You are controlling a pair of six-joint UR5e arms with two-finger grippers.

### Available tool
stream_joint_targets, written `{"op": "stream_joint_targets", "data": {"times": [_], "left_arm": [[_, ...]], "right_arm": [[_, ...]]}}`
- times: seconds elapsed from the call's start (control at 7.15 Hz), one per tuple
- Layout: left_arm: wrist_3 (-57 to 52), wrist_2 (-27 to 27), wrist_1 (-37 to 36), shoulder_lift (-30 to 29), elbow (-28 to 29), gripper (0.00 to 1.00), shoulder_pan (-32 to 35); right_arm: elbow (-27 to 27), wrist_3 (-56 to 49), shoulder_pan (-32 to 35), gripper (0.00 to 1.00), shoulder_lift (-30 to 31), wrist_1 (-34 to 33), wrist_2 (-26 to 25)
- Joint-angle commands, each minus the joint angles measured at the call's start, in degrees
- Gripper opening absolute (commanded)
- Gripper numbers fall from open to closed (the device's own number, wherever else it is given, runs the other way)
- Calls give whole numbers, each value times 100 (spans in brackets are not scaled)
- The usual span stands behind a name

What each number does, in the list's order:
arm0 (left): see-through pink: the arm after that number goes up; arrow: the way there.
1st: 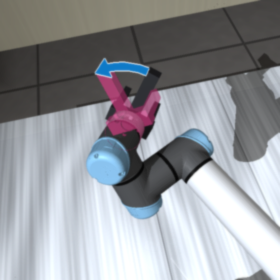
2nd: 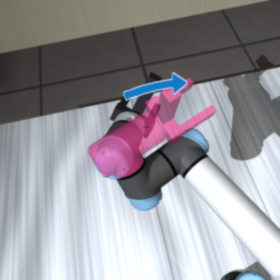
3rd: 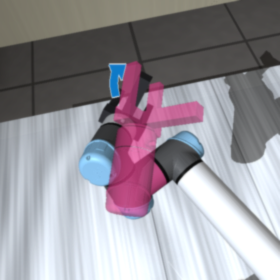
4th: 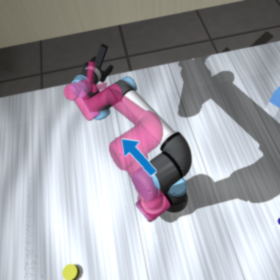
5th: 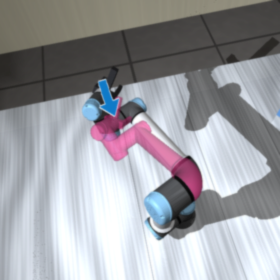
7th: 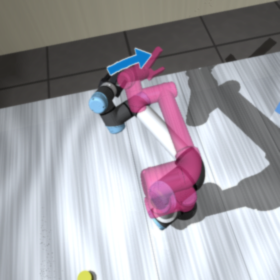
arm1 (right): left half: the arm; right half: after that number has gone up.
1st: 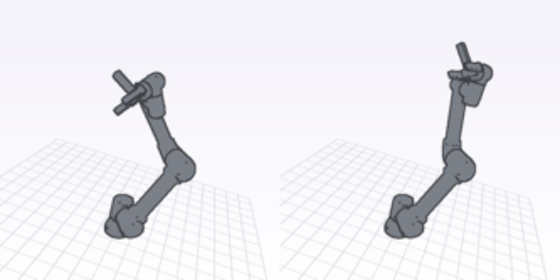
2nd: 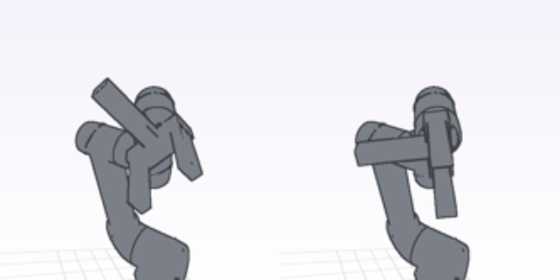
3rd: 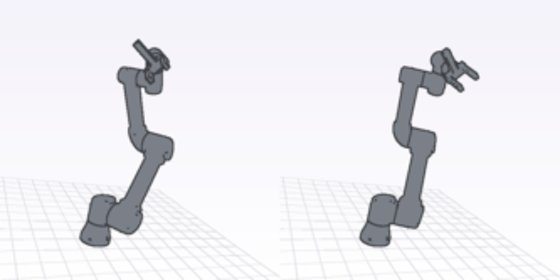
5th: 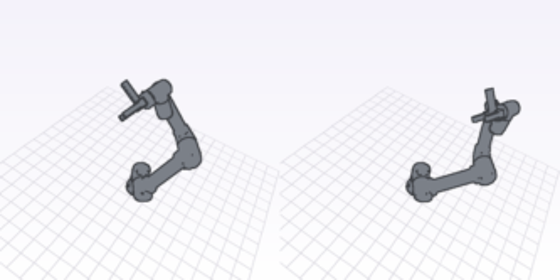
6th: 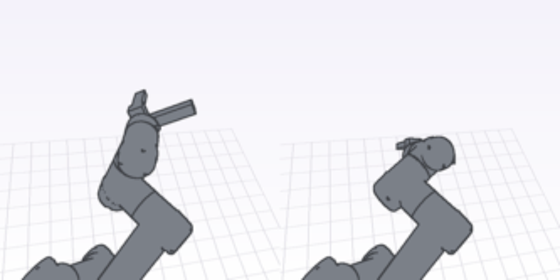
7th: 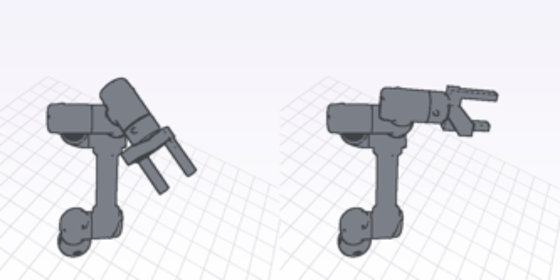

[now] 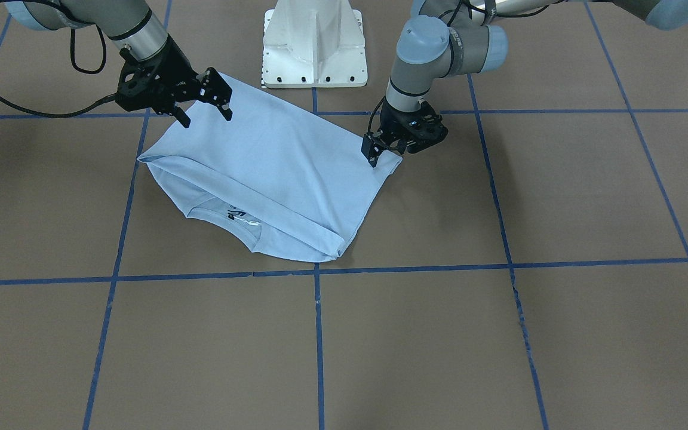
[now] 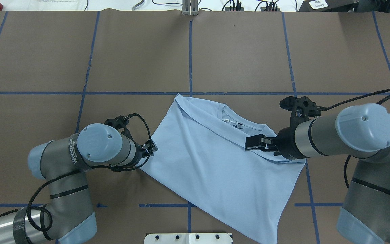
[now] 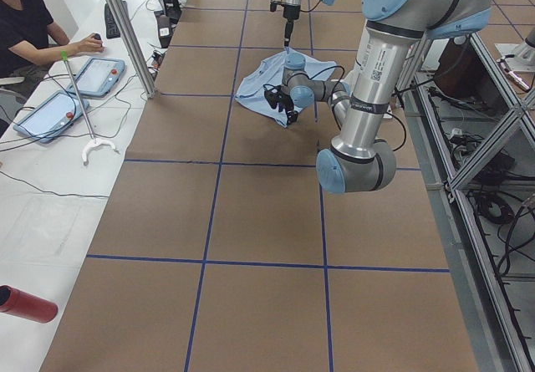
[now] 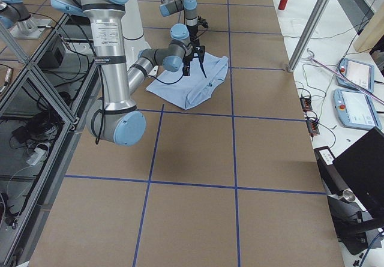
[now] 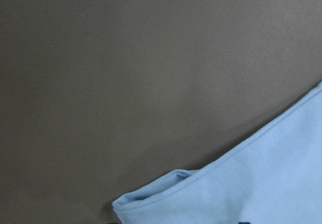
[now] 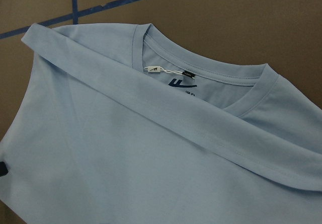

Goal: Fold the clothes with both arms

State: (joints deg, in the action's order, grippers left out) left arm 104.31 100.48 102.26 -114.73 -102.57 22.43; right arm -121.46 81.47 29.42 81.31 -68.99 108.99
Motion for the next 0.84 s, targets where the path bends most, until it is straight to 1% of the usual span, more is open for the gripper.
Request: {"op": "stream_joint_targets", "data": {"times": [0.0, 0.14, 0.28, 0.7], "left_arm": [[10, -108, -13, 64, 9, 69, 15], [11, -108, -13, 82, -8, 58, 15], [11, -108, -13, 108, -35, 48, 15], [11, -108, -13, 213, -52, 48, 7]], "right_arm": [[8, 0, 20, 100, -1, 0, -1], [25, 0, 20, 100, -1, 0, -1], [43, 0, 20, 100, -1, 0, -1], [52, 0, 29, 100, -1, -9, -1]]}}
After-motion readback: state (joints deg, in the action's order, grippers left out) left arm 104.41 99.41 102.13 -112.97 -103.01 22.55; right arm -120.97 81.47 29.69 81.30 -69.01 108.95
